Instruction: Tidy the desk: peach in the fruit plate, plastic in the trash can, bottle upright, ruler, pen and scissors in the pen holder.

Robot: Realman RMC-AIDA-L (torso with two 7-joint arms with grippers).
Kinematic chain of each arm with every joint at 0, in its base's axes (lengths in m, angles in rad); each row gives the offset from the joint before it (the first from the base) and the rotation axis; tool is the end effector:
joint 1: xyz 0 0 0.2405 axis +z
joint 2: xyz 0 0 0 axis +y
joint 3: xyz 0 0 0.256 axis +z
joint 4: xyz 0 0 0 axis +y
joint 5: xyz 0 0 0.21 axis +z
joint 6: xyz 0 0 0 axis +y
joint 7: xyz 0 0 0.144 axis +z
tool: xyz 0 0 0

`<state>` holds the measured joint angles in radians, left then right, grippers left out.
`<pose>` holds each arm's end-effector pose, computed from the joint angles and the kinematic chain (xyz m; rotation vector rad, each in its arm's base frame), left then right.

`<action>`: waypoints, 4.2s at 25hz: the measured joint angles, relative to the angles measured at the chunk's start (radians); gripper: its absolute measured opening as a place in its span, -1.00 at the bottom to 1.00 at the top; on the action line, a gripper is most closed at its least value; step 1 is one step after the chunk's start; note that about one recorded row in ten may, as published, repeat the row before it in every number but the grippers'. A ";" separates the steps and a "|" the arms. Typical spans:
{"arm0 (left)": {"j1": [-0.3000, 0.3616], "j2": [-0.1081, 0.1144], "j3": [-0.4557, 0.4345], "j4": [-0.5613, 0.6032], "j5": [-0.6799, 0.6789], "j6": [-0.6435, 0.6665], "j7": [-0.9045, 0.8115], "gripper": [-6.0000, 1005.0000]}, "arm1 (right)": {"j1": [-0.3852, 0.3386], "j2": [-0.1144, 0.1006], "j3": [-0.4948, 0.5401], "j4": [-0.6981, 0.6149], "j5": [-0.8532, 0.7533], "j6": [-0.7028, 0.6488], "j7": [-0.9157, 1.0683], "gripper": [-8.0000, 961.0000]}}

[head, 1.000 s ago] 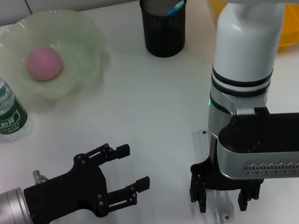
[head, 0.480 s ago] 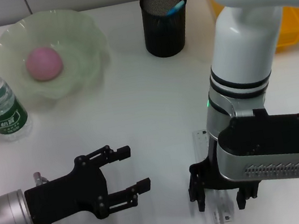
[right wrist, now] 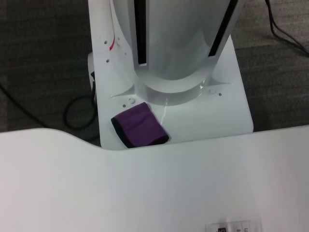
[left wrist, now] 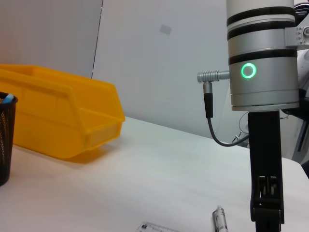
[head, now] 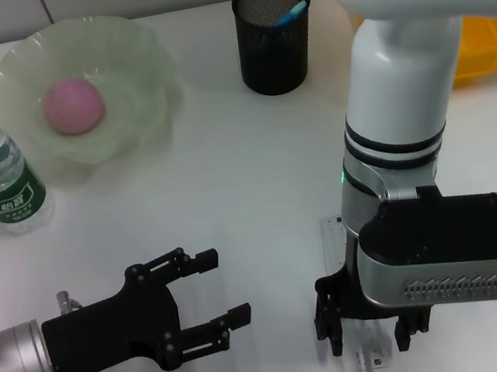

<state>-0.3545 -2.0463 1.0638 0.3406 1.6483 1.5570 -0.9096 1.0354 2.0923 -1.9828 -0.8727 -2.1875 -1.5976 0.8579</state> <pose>-0.2993 0.2413 -0.0554 -2.7926 -0.4669 -0.8395 0.1203 0.2981 -0.1144 1.8876 1.5236 0.4356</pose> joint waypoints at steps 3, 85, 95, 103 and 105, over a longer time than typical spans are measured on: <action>0.000 0.000 -0.001 0.002 0.001 0.000 0.000 0.57 | 0.000 0.000 -0.003 -0.003 0.000 0.001 0.002 0.40; 0.025 0.021 -0.075 -0.001 -0.007 0.088 -0.040 0.57 | -0.182 -0.008 0.387 -0.422 -0.155 -0.244 0.419 -0.16; 0.025 0.022 -0.098 0.005 -0.007 0.147 -0.039 0.57 | -0.243 -0.009 0.647 -0.379 0.009 -0.249 0.484 -0.17; 0.026 0.023 -0.117 0.007 -0.007 0.170 -0.039 0.57 | -0.355 -0.010 0.827 -0.253 0.219 -0.177 0.429 -0.16; 0.028 0.019 -0.122 0.004 -0.007 0.172 -0.036 0.57 | -0.387 -0.010 0.860 -0.198 0.278 -0.150 0.384 -0.16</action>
<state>-0.3268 -2.0274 0.9417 0.3447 1.6411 1.7285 -0.9461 0.6485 2.0819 -1.1231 -1.0705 -1.9091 -1.7474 1.2416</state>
